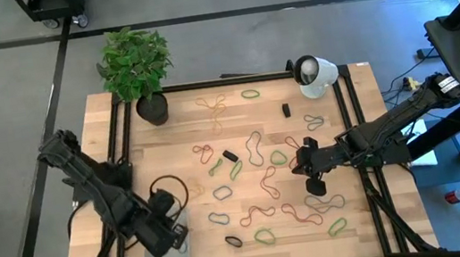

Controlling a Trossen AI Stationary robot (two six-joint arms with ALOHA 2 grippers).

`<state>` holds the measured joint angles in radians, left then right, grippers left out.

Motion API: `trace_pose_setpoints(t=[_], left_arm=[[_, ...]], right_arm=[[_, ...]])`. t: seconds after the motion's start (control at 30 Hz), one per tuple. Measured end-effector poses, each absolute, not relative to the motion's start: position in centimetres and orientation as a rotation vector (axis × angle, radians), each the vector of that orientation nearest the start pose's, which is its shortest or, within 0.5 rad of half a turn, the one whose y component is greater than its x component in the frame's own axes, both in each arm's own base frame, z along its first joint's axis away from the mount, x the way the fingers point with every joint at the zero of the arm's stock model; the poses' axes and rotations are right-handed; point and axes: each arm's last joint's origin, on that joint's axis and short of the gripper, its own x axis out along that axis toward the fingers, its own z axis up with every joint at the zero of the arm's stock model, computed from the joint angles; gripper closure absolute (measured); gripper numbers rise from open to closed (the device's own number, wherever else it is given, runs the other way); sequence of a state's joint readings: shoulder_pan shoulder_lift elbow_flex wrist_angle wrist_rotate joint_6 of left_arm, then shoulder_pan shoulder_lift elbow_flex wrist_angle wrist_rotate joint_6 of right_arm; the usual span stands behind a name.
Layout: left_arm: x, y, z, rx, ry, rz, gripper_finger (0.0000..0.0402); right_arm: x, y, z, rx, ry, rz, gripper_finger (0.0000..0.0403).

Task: Pick and place rubber bands into bin
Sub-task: Put the red rubber band into the bin

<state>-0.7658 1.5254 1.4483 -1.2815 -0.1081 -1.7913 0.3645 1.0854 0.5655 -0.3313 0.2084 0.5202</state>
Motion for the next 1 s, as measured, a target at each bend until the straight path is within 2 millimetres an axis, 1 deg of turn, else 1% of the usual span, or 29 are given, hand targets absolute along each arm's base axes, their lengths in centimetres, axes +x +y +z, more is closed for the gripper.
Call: trace_pose_setpoints(t=[0.13, 0.47, 0.7, 0.8, 1.0], left_arm=[[20.8, -19.8, 29.7, -0.83, 1.287, 0.704, 0.0399], [22.6, -21.9, 25.0, -0.606, 1.468, 0.688, 0.04], [23.5, -22.6, 22.5, -0.522, 1.503, 0.729, 0.04], [23.7, -22.8, 21.9, -0.496, 1.516, 0.727, 0.04], [23.7, -22.5, 21.9, -0.481, 1.525, 0.749, 0.0391]], right_arm=[[19.2, 6.7, 19.5, 0.298, 0.824, -0.089, 0.0396], [19.4, 6.7, 19.8, 0.377, 0.774, -0.14, 0.0396], [19.5, 6.7, 19.9, 0.429, 0.76, -0.156, 0.0396], [19.5, 6.7, 19.9, 0.431, 0.757, -0.155, 0.0396], [19.7, 6.7, 20.0, 0.438, 0.739, -0.148, 0.0396]])
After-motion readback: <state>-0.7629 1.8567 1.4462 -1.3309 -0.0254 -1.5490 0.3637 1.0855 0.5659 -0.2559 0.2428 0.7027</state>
